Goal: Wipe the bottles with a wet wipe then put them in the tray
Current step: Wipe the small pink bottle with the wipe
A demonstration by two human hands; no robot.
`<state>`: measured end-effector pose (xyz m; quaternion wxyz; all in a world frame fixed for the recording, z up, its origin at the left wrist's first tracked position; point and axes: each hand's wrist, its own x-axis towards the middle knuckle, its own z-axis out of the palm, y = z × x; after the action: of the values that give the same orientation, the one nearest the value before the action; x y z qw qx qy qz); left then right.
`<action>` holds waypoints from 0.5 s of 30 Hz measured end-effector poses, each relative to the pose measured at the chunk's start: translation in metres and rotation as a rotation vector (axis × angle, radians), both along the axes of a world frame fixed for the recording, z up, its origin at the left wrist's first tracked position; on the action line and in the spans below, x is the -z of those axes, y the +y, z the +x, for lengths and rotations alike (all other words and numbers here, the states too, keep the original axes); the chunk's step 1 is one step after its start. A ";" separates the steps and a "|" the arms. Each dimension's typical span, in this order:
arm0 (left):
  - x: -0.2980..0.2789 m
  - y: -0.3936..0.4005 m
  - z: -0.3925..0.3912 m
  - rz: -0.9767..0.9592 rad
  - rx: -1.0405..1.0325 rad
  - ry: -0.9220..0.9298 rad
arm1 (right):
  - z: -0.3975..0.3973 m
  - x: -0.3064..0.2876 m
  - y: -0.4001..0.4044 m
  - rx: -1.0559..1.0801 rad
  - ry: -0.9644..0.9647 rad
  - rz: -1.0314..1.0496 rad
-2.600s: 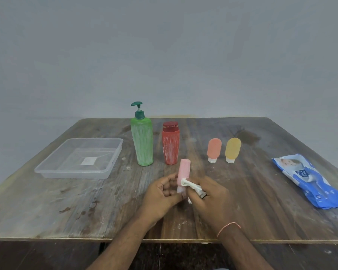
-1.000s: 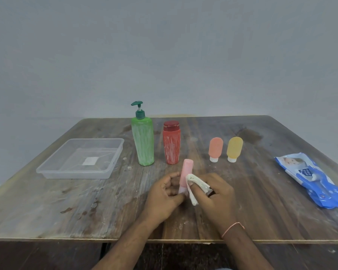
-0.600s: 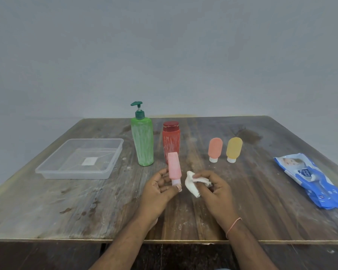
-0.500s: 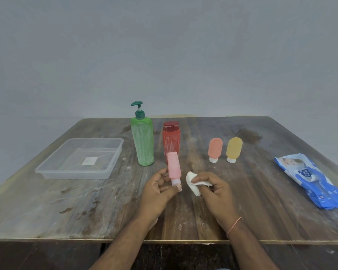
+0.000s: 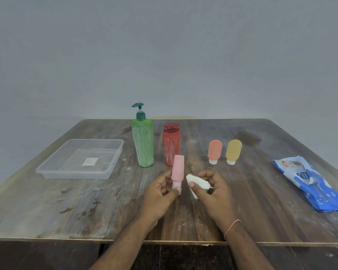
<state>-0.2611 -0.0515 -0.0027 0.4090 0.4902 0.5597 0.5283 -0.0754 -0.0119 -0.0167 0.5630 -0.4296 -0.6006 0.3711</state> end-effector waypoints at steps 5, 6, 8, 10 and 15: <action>-0.003 -0.002 0.003 -0.017 0.082 0.155 | 0.001 0.001 0.000 0.101 -0.053 0.128; -0.003 -0.002 0.004 -0.014 0.100 0.177 | 0.000 0.001 0.000 0.117 -0.039 0.146; -0.001 -0.002 0.004 -0.020 0.129 0.197 | 0.001 -0.001 -0.001 0.147 -0.018 0.176; -0.001 -0.001 0.004 -0.023 0.146 0.199 | 0.003 -0.001 -0.002 0.157 -0.070 0.244; -0.003 -0.002 0.004 0.023 0.148 0.197 | -0.002 0.005 -0.005 0.048 -0.334 0.425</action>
<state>-0.2573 -0.0538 0.0001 0.3842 0.5843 0.5533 0.4526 -0.0778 -0.0169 -0.0217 0.5421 -0.3711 -0.7394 0.1472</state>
